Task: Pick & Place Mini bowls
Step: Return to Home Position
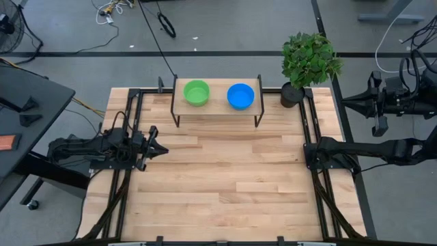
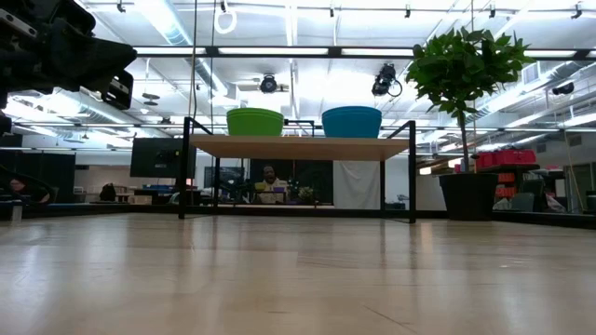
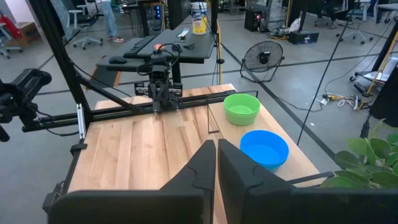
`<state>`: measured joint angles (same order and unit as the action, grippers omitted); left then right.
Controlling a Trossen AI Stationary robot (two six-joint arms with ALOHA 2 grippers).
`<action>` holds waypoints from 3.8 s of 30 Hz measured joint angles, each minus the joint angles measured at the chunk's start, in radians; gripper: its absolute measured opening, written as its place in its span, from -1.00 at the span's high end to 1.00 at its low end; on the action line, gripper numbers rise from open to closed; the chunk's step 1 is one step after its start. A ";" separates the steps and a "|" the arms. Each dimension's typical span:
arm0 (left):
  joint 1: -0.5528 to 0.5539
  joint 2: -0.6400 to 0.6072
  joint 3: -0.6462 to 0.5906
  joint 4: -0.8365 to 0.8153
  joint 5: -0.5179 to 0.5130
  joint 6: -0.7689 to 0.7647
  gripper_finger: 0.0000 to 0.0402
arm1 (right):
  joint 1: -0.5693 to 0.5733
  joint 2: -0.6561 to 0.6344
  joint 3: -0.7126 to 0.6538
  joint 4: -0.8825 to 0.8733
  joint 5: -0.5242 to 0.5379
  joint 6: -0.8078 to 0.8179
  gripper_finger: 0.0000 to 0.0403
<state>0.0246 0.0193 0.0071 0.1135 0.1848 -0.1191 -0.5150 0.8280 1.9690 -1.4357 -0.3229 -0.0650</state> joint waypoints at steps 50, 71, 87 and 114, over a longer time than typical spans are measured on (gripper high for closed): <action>0.000 0.000 0.000 0.003 -0.001 0.000 0.85 | 0.018 0.005 -0.394 0.882 -0.010 0.089 0.89; 0.000 0.000 0.000 0.002 0.000 0.000 0.85 | 0.385 -0.083 -0.951 1.540 0.085 0.041 0.89; 0.000 0.000 0.000 0.002 0.000 -0.001 0.85 | 0.471 -0.292 -1.396 1.944 0.106 0.030 0.89; 0.000 0.000 0.000 0.002 0.000 -0.001 0.85 | 0.532 -0.624 -1.861 2.087 0.159 -0.021 0.89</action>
<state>0.0250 0.0193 0.0071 0.1158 0.1844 -0.1200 0.0170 0.2041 0.1083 0.6512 -0.1643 -0.0856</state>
